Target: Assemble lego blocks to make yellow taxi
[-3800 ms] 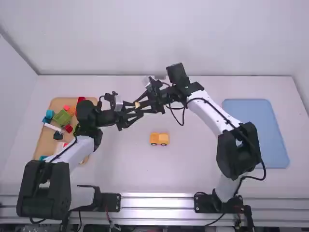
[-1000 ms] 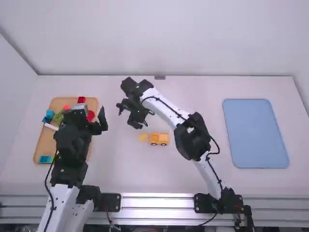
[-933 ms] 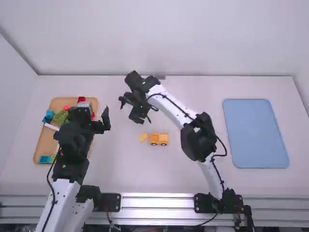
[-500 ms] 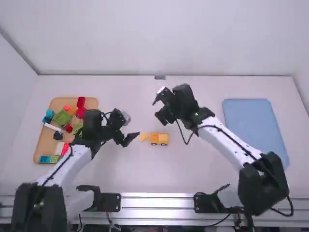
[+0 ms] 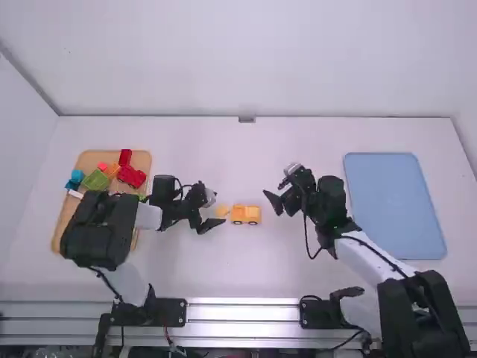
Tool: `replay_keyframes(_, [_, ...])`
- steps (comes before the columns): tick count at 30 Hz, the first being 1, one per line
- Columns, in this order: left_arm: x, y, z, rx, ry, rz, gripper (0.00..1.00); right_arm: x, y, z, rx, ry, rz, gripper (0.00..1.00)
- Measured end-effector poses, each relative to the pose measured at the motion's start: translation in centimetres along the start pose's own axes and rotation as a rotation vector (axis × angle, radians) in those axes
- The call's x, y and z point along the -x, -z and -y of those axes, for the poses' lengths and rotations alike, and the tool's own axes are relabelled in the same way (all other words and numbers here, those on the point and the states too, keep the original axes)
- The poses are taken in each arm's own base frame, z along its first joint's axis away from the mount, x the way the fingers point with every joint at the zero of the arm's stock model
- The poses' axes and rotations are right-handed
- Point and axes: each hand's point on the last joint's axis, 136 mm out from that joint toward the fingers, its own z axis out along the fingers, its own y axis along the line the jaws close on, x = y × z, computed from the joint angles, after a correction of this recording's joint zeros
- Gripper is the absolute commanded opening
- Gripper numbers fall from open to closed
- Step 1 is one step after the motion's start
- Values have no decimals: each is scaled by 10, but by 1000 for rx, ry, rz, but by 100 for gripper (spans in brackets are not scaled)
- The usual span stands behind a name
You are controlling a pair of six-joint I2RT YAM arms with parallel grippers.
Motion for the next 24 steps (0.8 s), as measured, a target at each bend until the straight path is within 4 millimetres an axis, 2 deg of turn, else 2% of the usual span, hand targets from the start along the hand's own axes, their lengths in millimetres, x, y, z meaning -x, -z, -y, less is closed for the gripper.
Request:
replay_keyframes(4, [-15, -8, 3, -21, 21, -1, 98, 0, 5, 5, 16, -42, 14, 98])
replay_keyframes(6, [-20, -10, 3, -22, 26, -5, 89, 1, 6, 6, 27, -52, 20, 98])
replay_keyframes(8, [-25, -12, 0, -7, 24, -21, 87, 1, 7, 5, 38, -60, 23, 98])
replay_keyframes(10, [-26, -12, -2, 2, 22, -29, 86, 2, 7, 3, 46, -63, 25, 99])
replay_keyframes(14, [-27, -15, -1, 6, 14, -45, 73, 3, 5, -4, 67, -48, 29, 98])
replay_keyframes(18, [-25, -17, -6, 16, 0, -52, 66, 4, 3, -10, 86, -21, 29, 98])
replay_keyframes(24, [-28, -17, -9, 29, 8, -75, 63, 4, 3, -12, 91, -5, 31, 98])
